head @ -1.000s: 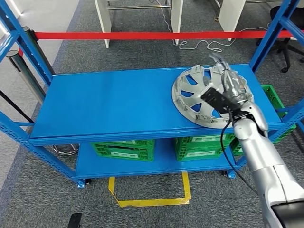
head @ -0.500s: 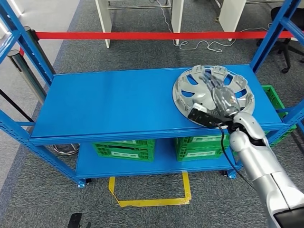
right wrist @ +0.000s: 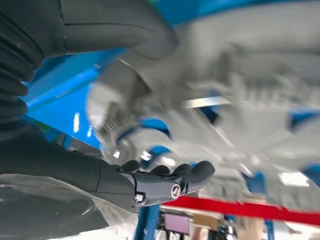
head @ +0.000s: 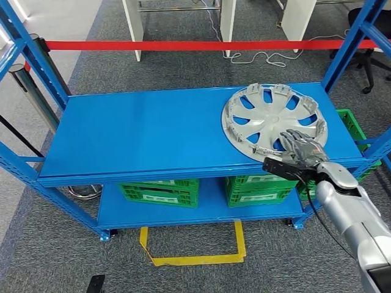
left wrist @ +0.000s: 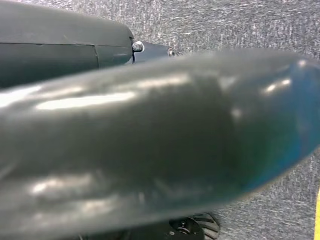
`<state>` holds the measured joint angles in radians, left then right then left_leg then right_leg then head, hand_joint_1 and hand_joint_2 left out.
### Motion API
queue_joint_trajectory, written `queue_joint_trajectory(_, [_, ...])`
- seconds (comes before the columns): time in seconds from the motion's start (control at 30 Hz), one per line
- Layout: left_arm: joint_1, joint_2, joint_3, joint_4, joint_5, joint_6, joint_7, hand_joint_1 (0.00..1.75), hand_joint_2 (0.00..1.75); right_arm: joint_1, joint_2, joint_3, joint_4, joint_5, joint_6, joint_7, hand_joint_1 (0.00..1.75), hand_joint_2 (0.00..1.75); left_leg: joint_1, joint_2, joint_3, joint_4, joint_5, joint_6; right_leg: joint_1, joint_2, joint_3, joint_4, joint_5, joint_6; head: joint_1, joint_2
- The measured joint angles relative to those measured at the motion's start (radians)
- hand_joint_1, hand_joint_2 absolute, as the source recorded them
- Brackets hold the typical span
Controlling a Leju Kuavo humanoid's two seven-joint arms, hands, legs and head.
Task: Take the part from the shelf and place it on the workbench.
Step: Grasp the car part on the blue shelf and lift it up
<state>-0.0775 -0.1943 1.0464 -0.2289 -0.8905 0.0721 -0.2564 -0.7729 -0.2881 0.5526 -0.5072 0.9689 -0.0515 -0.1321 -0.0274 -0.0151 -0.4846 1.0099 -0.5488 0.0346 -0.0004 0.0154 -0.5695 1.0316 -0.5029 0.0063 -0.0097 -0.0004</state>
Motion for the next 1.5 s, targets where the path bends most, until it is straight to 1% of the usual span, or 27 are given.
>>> queue_joint_trajectory(0.2, [0.005,0.001,0.0,0.0,-0.01,0.003,0.003,0.0,0.0,-0.001,-0.045,0.01,0.049,0.038,0.027,-0.02,0.0,1.75,0.0,0.0,0.0,0.0,0.0,0.0,0.0,0.0,0.0,0.0,0.0,0.0,0.0,0.0])
queue_joint_trajectory(0.47, [0.013,0.001,0.0,0.0,-0.007,0.014,0.014,0.0,0.0,-0.002,-0.114,0.021,0.078,0.046,0.044,-0.058,0.0,1.75,0.0,0.0,0.0,0.0,0.0,0.001,0.0,0.0,0.001,0.0,0.0,0.0,0.0,0.0])
queue_joint_trajectory(0.7, [0.015,0.002,0.0,0.0,-0.005,0.01,0.009,0.0,0.0,-0.001,-0.141,0.025,0.088,0.043,0.049,-0.071,0.02,1.75,0.0,0.0,0.0,0.0,0.0,0.001,0.0,0.0,0.001,0.0,0.0,0.0,0.0,0.0])
queue_joint_trajectory(0.83, [0.015,0.003,0.0,0.0,-0.003,0.005,-0.002,0.0,0.0,-0.001,-0.148,0.029,0.091,0.045,0.057,-0.079,1.75,1.75,0.0,0.0,0.0,0.001,0.0,0.001,0.0,0.0,0.001,-0.001,0.0,0.0,0.0,0.0])
queue_joint_trajectory(1.1, [0.015,0.003,0.001,0.0,0.003,0.013,-0.015,0.0,0.0,-0.011,-0.165,0.031,0.096,0.045,0.092,-0.121,1.75,1.75,0.0,0.0,0.002,0.0,0.0,0.001,0.0,0.0,0.003,-0.001,0.0,0.0,0.0,0.0])
queue_joint_trajectory(1.5, [0.015,0.003,0.004,0.0,0.013,0.021,-0.025,0.0,0.0,-0.013,-0.167,0.034,0.097,0.045,0.092,-0.153,1.75,1.75,0.0,0.0,0.003,0.001,0.0,0.001,0.0,-0.001,0.005,-0.001,0.0,0.001,0.0,0.0])
